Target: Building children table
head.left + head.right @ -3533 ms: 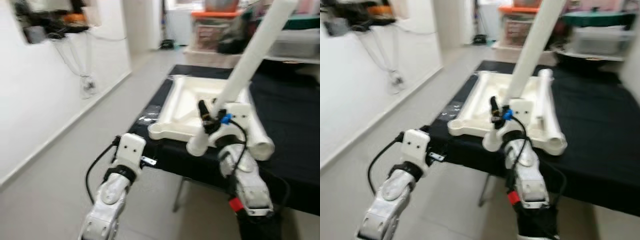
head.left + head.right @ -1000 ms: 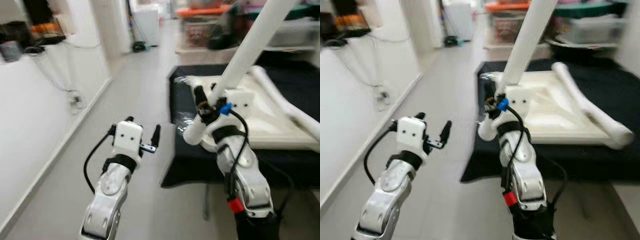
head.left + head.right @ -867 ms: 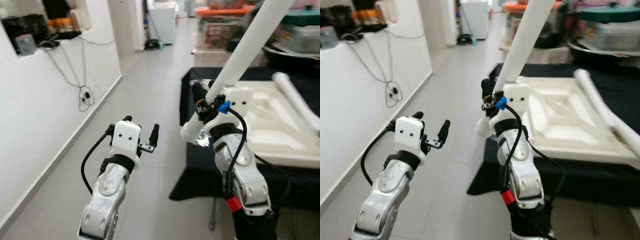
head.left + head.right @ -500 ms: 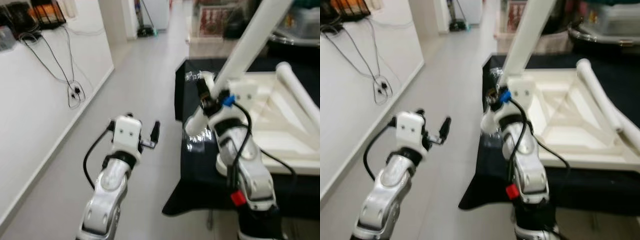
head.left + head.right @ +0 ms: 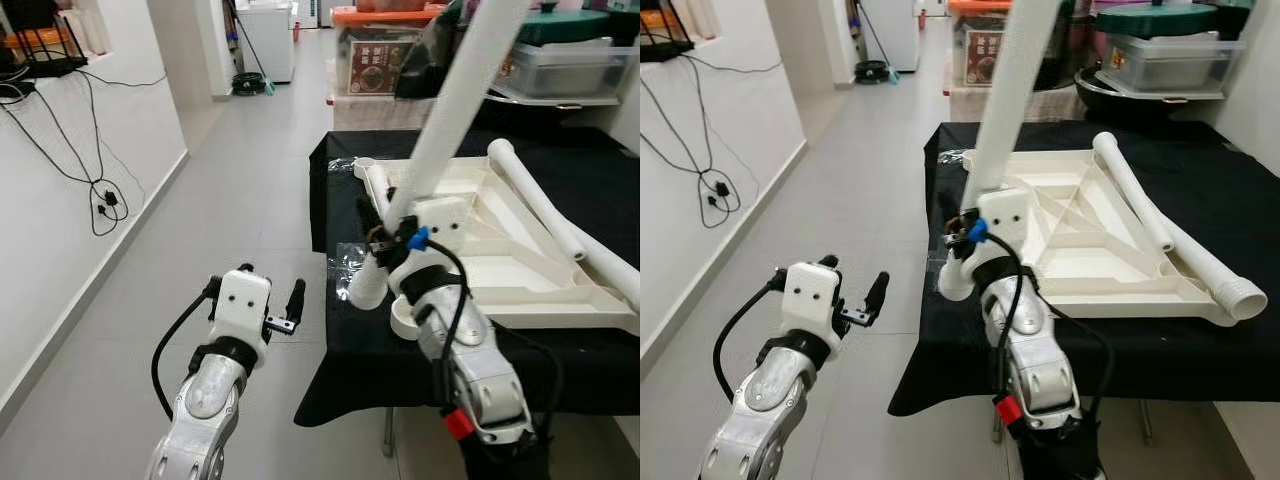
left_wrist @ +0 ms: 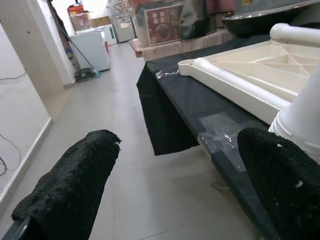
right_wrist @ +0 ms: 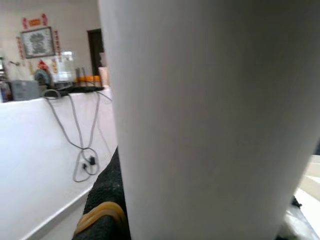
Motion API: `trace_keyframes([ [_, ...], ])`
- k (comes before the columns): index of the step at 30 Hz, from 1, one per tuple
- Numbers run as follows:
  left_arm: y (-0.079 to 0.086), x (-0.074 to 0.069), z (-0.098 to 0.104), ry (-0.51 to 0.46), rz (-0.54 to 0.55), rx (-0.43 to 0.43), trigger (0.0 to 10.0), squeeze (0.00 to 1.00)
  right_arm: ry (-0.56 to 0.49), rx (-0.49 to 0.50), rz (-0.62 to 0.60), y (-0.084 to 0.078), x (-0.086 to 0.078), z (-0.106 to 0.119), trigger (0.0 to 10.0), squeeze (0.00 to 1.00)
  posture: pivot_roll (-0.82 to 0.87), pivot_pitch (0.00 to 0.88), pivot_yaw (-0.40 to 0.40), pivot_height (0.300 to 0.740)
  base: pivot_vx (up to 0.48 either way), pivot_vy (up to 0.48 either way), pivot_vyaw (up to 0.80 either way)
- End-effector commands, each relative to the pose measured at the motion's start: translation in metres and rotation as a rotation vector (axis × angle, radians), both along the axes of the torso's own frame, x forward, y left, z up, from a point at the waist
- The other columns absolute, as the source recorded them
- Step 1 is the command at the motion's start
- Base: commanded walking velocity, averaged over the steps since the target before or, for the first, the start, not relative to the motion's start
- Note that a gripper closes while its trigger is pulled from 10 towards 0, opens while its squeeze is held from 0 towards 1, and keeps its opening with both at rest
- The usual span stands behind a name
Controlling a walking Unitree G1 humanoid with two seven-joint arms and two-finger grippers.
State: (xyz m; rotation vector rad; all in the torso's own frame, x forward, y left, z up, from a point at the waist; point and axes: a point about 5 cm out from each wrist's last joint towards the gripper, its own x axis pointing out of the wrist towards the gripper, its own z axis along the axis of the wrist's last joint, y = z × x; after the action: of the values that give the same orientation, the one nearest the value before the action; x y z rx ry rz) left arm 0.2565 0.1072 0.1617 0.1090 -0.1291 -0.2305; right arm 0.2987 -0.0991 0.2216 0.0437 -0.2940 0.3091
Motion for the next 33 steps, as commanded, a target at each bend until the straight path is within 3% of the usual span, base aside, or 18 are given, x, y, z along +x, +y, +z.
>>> trace_keyframes([
  [1,0.000,-0.001,-0.006,0.021,0.001,-0.001,10.0,0.00,0.002,-0.011,-0.009,-0.002,0.001,-0.001,10.0,0.00,0.03,0.000,-0.018,0.740,0.259,-0.401,0.00],
  [6,0.000,-0.001,-0.007,0.035,0.012,-0.014,10.0,0.00,0.000,0.004,-0.003,-0.002,0.004,0.003,10.0,0.00,0.03,0.000,-0.026,0.740,0.264,-0.366,0.00],
  [20,0.006,-0.004,-0.014,0.076,0.033,-0.058,10.0,0.00,-0.050,0.013,0.059,0.002,0.016,0.022,10.0,0.00,0.03,0.011,-0.034,0.740,0.000,0.000,0.00],
  [22,0.007,-0.008,-0.016,0.083,0.026,-0.069,10.0,0.00,-0.059,0.004,0.136,0.005,0.030,0.034,10.0,0.00,0.03,0.018,-0.042,0.740,0.000,0.000,0.00],
  [29,0.006,-0.016,-0.021,0.101,0.013,-0.062,10.0,0.00,-0.062,0.002,0.293,0.014,0.053,0.051,10.0,0.00,0.04,0.027,-0.054,0.740,0.000,0.183,0.00],
  [31,0.006,-0.017,-0.023,0.111,0.018,-0.057,10.0,0.00,-0.065,-0.021,0.316,0.017,0.058,0.053,10.0,0.00,0.04,0.027,-0.054,0.740,0.000,0.000,0.00],
  [33,0.004,-0.023,-0.028,0.135,-0.005,-0.054,10.0,0.00,-0.013,-0.118,0.412,0.023,0.070,0.049,10.0,0.00,0.04,0.039,-0.063,0.740,0.000,0.000,0.00],
])
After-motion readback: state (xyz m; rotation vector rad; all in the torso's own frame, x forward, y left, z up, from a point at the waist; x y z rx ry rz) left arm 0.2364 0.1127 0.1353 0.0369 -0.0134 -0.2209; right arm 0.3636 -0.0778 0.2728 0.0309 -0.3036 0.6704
